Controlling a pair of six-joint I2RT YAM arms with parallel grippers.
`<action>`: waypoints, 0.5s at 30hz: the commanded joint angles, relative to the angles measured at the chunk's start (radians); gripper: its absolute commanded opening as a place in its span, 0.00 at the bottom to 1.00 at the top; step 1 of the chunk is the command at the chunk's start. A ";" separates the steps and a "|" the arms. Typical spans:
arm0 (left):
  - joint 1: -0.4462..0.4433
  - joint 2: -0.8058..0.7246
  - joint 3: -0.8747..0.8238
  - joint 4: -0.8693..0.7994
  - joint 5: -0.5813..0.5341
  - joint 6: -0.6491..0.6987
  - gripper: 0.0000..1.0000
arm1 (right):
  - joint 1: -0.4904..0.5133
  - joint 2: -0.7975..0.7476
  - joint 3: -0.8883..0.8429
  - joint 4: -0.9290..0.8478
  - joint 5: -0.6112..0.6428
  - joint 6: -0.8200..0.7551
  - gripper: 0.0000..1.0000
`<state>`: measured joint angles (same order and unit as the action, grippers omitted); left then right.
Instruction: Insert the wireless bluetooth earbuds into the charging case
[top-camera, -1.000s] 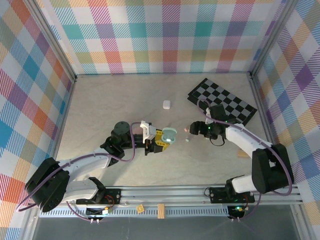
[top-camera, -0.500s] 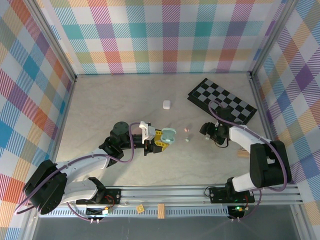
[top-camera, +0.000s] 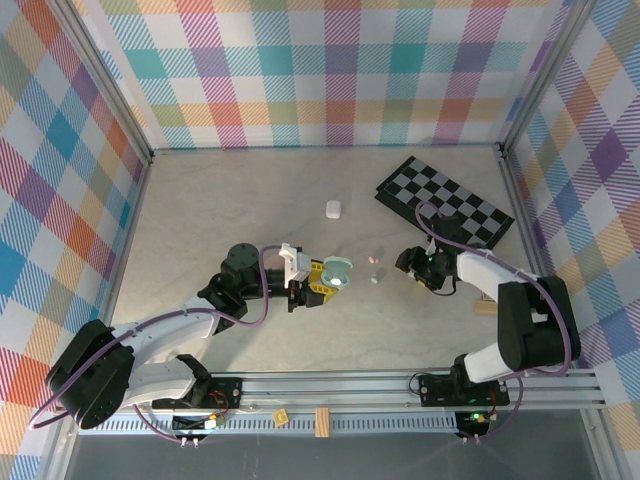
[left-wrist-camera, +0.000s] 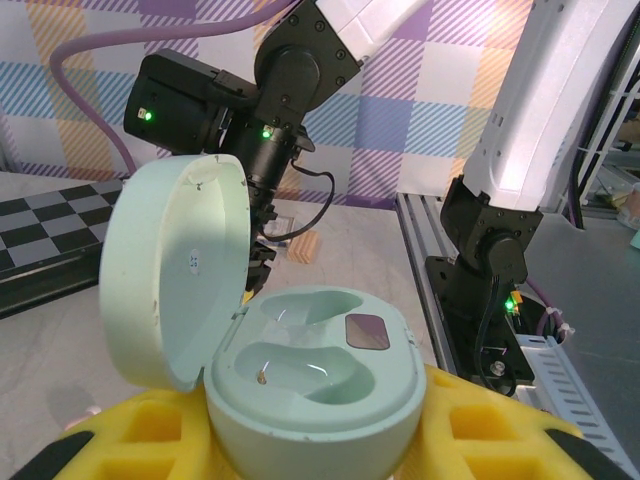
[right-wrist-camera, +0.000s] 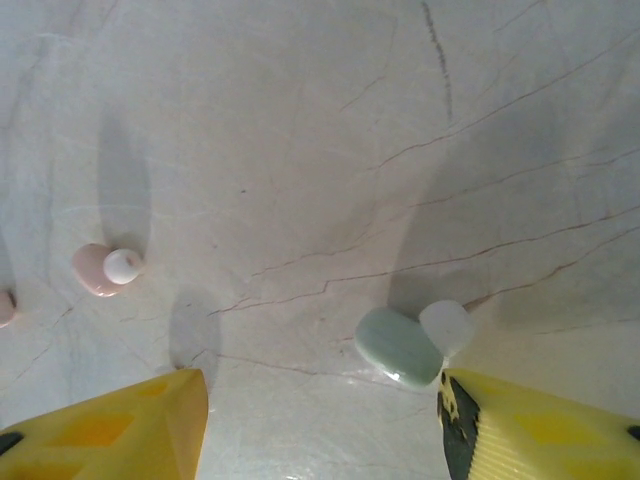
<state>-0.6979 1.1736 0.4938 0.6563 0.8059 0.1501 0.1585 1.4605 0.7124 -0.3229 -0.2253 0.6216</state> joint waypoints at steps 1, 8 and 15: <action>0.003 -0.003 0.005 0.023 0.012 0.020 0.33 | 0.014 -0.023 -0.012 0.001 -0.059 -0.018 0.62; 0.003 -0.005 0.008 0.017 0.018 0.019 0.33 | 0.042 -0.070 0.045 -0.134 0.028 -0.110 0.62; 0.004 -0.046 0.005 -0.032 0.003 0.043 0.33 | 0.112 -0.007 0.215 -0.392 0.301 -0.252 0.64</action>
<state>-0.6979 1.1675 0.4938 0.6407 0.8040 0.1581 0.2428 1.4216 0.8505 -0.5610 -0.0666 0.4614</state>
